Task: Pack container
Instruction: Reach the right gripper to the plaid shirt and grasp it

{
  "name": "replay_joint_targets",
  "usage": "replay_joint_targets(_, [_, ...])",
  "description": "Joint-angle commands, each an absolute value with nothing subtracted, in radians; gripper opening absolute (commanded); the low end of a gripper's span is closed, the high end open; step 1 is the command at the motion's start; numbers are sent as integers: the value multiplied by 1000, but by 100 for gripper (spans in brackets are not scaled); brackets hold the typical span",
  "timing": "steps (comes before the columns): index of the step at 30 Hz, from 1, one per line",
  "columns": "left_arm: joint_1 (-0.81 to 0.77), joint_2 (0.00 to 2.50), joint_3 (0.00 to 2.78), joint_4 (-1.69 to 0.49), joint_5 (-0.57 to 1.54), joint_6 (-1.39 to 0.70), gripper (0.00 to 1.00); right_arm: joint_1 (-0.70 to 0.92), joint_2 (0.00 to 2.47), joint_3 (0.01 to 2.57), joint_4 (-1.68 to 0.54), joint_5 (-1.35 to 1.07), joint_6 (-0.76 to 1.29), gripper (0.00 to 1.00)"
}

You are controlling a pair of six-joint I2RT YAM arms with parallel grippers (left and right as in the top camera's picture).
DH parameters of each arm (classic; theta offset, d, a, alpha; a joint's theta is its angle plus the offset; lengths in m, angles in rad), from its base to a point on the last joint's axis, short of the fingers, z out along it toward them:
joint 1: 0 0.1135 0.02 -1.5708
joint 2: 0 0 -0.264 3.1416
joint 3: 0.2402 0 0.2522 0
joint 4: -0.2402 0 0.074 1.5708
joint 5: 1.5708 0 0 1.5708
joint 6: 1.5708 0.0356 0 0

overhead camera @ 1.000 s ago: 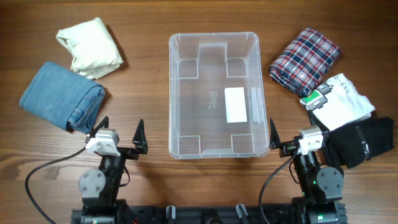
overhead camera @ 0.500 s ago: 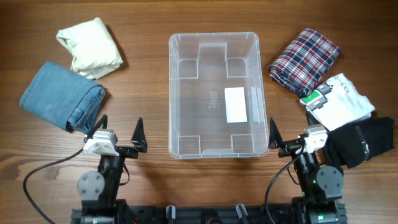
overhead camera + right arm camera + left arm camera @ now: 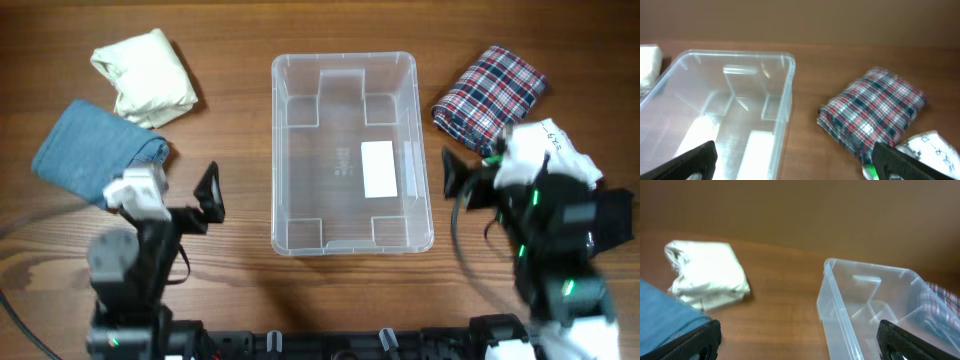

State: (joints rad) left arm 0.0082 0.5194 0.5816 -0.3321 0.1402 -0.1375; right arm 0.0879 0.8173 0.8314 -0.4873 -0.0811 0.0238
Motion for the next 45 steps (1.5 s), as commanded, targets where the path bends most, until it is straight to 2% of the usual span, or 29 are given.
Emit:
replay_joint_targets(1, [3,698,808,-456,132,-143,100,45,1072,1148,-659,-71,60,100])
replay_joint_targets(2, [3,773,902,-529,113,-143,100,10,1195,1283,-769,-76,59,100])
replay_joint_targets(6, [3,923,1081,-685,99,-142,100,-61,1439,1534,-940,-162,14,100])
replay_joint_targets(9, [3,963,1106,-714,100,-142,100,-153,1537,1557,-876,-166,65,100])
replay_joint_targets(13, [3,962,1106,-722,100,-142,100,-304,1716,1557,-824,-349,49,100])
replay_joint_targets(18, [2,962,1106,-723,100,-142,100,-334,1995,1557,-762,-357,29,100])
replay_joint_targets(25, [2,962,1106,-723,100,-142,100,-334,2114,1557,-654,-293,30,100])
replay_joint_targets(30, [2,962,1106,-723,100,-142,100,-336,2137,1557,-635,-146,56,100])
replay_joint_targets(39, [2,962,1106,-723,100,-142,100,-334,2243,1549,-611,-295,81,99])
replay_joint_targets(40, [2,962,1106,-723,100,-142,100,-334,2245,1549,-606,-324,81,95])
replay_joint_targets(43, [2,962,1106,-723,100,-142,100,-334,2245,1550,-589,-348,82,57])
replay_joint_targets(44, [2,962,1106,-723,100,-142,100,-334,2245,1550,-586,-371,81,32])
replay_joint_targets(45, [2,962,1106,-723,100,-142,100,-334,2244,1551,-583,-392,82,15])
